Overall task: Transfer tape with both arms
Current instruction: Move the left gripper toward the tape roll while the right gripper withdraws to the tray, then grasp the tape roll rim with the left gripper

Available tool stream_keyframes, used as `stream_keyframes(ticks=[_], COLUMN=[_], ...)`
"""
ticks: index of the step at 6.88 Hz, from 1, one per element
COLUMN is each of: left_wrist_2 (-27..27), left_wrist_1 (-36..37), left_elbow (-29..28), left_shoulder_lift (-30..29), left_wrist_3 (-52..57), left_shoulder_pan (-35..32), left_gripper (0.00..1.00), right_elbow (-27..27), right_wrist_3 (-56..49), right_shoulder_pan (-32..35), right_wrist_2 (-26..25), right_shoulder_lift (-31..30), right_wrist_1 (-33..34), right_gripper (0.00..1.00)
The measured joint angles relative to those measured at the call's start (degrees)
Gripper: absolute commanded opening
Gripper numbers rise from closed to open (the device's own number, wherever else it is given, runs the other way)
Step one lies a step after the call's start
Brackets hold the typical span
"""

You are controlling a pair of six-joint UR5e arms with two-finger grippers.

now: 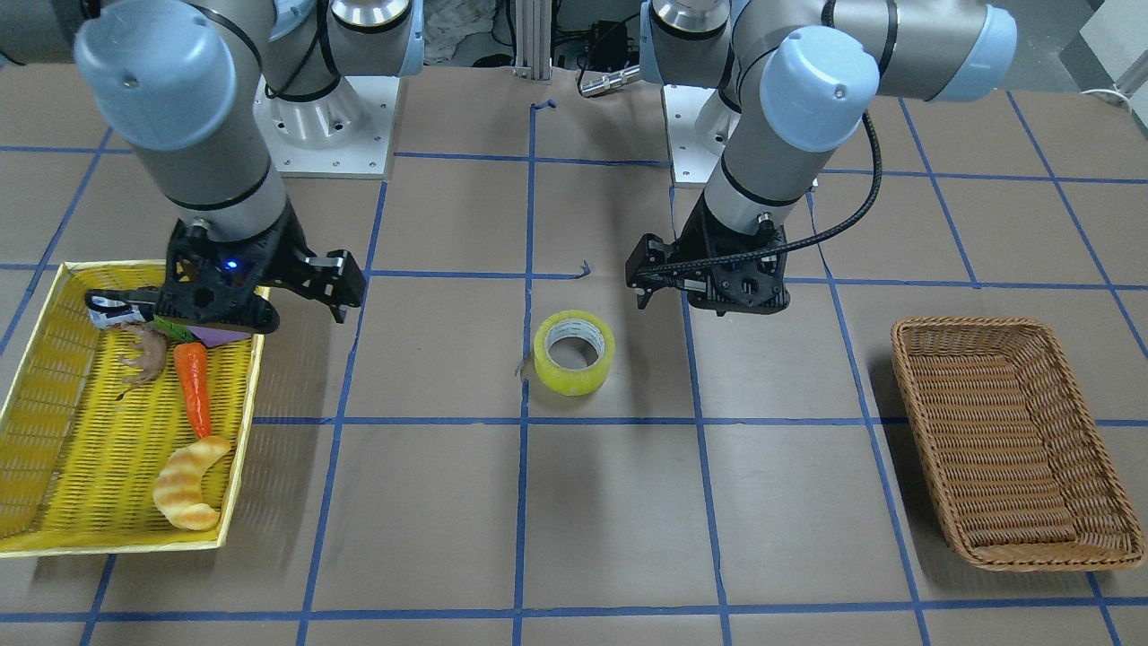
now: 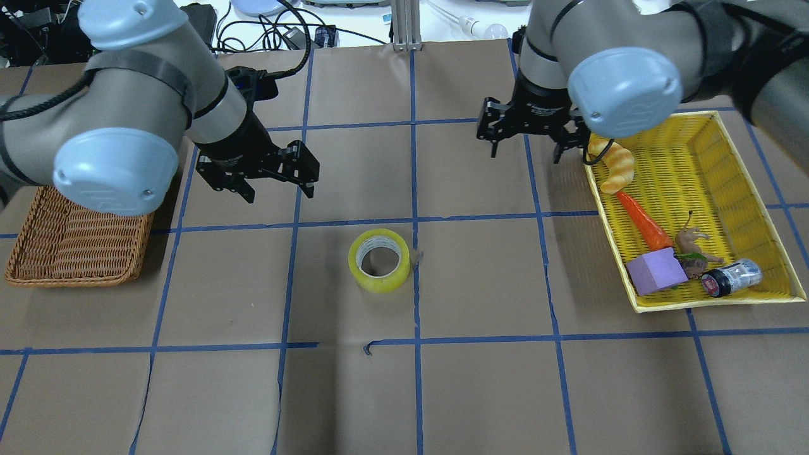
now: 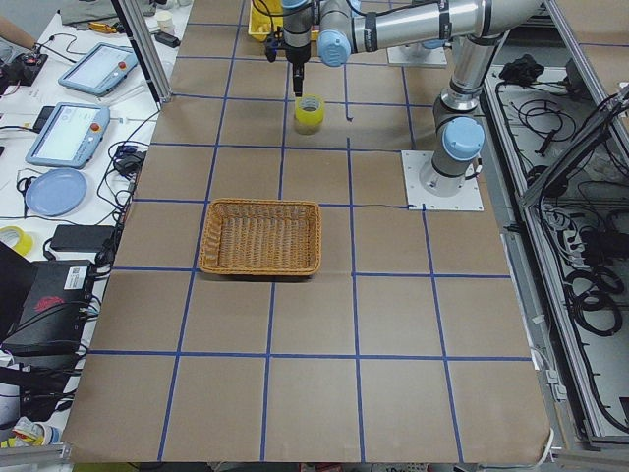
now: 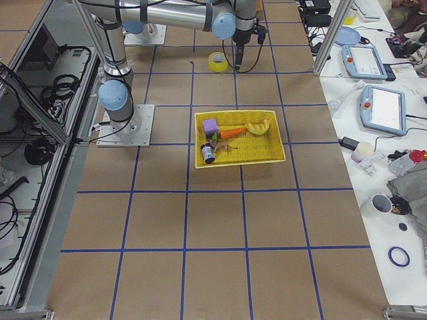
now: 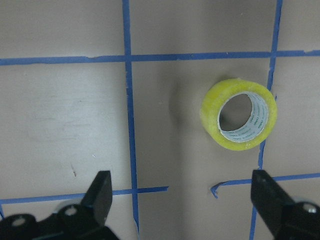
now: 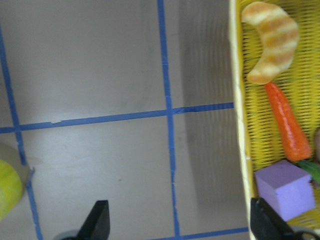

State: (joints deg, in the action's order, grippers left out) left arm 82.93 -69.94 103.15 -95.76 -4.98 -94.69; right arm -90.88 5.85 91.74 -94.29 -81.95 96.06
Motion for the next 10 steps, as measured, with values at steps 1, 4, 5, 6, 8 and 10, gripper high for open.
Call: stream_keyframes(ticks=[1, 4, 5, 6, 8, 10], left_wrist_2=[-1.0, -1.95, -1.7, -1.41, 1.23, 2.25], left_wrist_1=[4.02, 13.36, 17.49, 22.66, 27.61, 28.19], left_elbow=[0.65, 1.96, 4.44, 7.97, 11.6, 12.27], left_shoulder_lift=[-2.53, -10.16, -11.39, -12.07, -12.57, -12.6], left_wrist_3=[-1.78, -6.99, -8.03, -8.04, -7.01, -6.54], left_shoulder_pan=[-0.69, -6.11, -7.8, -8.48, -8.73, -8.78], left_gripper=[1.0, 1.0, 1.0, 1.0, 1.0, 0.9], right_elbow=[-0.13, 0.2, 0.31, 0.36, 0.41, 0.38], right_wrist_3=[-2.71, -3.94, -3.98, -4.16, -4.56, -4.6], right_shoulder_pan=[-1.73, -2.36, -2.32, -2.29, -2.35, -2.31], right_wrist_2=[-1.2, -1.31, 0.67, 3.38, 5.15, 5.19], right_shoulder_lift=[-1.29, -3.21, -3.79, -4.4, -5.16, -5.63], right_wrist_1=[-1.22, -2.86, -3.94, -4.41, -4.63, -4.59], right_gripper=[1.0, 1.0, 1.0, 1.0, 1.0, 1.0])
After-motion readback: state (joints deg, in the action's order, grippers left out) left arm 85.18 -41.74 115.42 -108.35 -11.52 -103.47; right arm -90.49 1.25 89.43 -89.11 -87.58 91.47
